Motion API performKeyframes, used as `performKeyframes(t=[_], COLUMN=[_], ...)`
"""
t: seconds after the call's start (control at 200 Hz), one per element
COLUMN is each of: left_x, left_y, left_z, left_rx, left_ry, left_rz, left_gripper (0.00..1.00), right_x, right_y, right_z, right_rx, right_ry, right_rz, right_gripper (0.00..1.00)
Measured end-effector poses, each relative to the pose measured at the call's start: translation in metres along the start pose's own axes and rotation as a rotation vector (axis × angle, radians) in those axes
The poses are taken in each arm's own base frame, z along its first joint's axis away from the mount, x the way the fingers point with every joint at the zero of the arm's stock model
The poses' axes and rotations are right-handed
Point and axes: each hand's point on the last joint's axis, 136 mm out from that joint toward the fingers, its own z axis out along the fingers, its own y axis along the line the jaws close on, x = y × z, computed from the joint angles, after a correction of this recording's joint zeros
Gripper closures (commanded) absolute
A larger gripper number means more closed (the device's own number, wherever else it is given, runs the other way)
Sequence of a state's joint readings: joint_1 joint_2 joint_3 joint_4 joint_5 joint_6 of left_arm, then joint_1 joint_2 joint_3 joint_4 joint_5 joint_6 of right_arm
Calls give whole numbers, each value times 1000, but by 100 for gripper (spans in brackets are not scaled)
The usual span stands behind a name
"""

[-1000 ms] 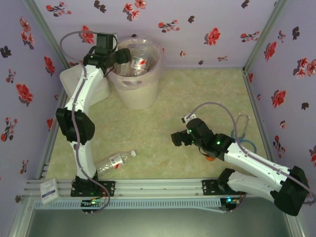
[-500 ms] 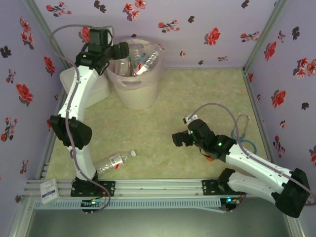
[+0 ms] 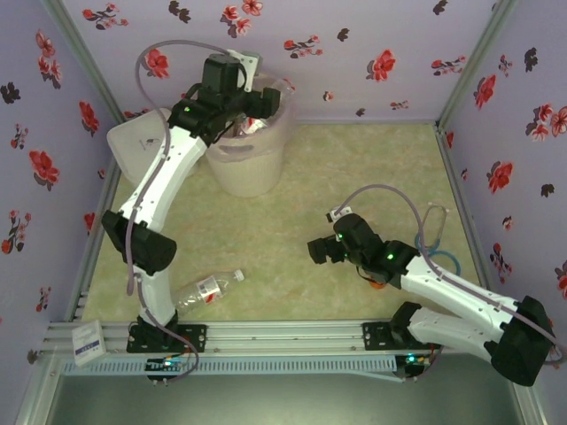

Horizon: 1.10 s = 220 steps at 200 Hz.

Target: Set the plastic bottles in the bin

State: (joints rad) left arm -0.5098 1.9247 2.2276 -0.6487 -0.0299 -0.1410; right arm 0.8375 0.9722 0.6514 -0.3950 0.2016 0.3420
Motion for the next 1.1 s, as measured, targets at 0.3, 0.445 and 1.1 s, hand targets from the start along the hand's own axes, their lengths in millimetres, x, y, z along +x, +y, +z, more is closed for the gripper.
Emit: performKeyframes(t=[0.3, 0.445, 1.1], left_x=[33, 26, 23], left_y=[22, 46, 38], left_z=[45, 45, 20], left_rx=[-57, -89, -14], left_ry=[78, 50, 64], left_rz=[-105, -200, -196], left_gripper=[35, 39, 13], right_x=[6, 6, 8], right_y=[2, 2, 8], right_z=[6, 6, 15], right_rx=[-4, -6, -22], right_ry=[30, 32, 54], right_rz=[-5, -5, -13], right_gripper=[0, 0, 0])
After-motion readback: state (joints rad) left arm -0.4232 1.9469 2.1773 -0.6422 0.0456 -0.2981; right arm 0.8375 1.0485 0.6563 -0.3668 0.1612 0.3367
